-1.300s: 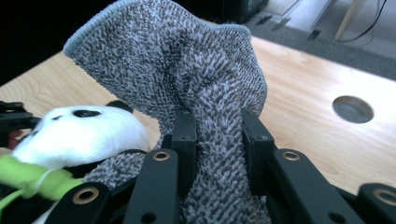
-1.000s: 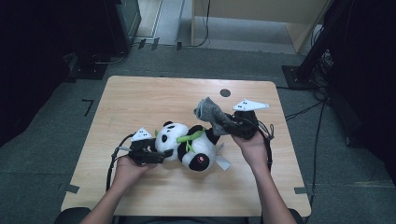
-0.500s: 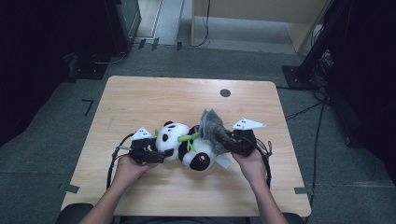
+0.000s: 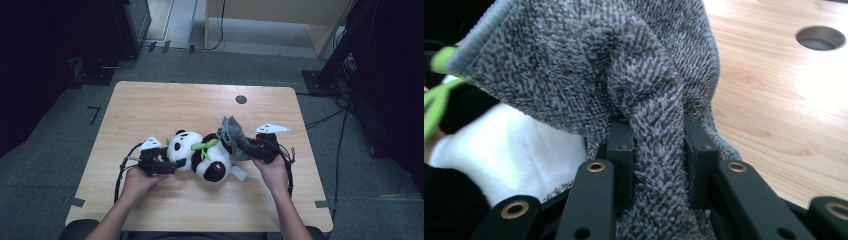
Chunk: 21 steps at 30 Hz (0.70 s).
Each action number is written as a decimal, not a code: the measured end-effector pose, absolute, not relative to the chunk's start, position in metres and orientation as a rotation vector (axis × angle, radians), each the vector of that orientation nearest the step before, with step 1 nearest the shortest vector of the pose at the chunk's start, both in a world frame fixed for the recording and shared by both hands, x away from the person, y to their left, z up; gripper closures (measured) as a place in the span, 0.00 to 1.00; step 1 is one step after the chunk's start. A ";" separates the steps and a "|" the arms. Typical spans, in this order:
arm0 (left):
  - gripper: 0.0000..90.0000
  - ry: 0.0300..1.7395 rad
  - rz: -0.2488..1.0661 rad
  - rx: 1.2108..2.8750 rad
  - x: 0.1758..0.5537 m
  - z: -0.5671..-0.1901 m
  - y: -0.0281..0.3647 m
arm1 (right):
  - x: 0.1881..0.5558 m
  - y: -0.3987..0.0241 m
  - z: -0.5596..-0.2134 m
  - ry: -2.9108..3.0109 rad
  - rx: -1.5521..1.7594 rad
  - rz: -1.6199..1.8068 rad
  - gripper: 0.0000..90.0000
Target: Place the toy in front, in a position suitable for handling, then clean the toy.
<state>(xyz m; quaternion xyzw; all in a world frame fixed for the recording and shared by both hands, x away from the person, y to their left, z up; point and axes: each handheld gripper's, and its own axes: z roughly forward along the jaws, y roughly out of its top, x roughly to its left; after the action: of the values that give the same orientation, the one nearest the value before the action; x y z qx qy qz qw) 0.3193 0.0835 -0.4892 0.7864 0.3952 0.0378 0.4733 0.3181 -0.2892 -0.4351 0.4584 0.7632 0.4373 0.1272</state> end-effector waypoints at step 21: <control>0.14 0.948 0.104 1.935 0.320 -0.491 0.083 | 0.308 -0.292 -0.397 2.146 1.261 1.391 0.78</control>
<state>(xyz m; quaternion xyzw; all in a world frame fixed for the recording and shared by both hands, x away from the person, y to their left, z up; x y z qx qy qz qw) 0.3195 0.0833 -0.4911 0.7904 0.3872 0.0424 0.4728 0.3082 -0.2919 -0.3972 0.4377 0.7446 0.4828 0.1447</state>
